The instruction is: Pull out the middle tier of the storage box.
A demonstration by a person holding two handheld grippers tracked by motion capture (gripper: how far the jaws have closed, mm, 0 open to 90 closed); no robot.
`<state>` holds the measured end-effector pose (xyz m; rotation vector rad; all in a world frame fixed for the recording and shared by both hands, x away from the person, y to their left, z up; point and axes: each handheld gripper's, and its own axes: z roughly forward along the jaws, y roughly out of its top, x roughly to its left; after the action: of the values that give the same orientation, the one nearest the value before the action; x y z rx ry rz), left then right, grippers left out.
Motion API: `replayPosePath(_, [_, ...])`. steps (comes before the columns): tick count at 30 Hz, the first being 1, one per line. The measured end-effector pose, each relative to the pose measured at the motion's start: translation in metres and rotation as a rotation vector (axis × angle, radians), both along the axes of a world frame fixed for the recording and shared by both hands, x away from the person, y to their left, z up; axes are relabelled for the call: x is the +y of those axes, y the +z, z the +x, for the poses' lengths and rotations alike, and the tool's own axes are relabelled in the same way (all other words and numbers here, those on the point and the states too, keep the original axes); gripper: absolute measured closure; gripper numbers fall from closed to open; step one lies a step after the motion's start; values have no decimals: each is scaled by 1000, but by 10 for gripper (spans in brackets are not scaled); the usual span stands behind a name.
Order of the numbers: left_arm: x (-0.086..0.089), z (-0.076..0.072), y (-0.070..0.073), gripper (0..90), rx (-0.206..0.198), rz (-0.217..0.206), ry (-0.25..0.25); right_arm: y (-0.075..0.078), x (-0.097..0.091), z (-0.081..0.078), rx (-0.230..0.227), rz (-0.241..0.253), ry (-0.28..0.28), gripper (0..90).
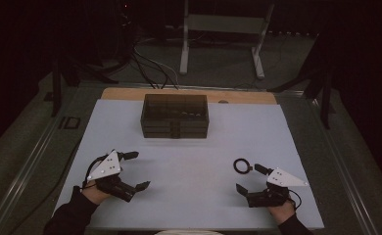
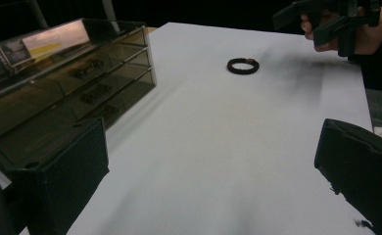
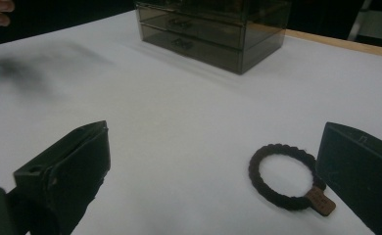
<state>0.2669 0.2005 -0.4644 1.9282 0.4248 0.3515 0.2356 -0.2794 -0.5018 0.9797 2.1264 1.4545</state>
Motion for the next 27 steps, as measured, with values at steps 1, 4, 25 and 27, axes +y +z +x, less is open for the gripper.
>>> replayPosePath(1, [-1,2,2,8,-6,2,-2,0,0,0,-1,1,2,0])
replayPosePath(4, [-5,6,5,9,-19,2,-6,0,0,0,-3,5,3,0])
replayPosePath(25, [-29,37,15,9,-43,119,-36,0,0,0,-2,9,12,0])
replayPosePath(27, [-31,39,17,9,-57,128,-28,0,0,0,0,8,12,0])
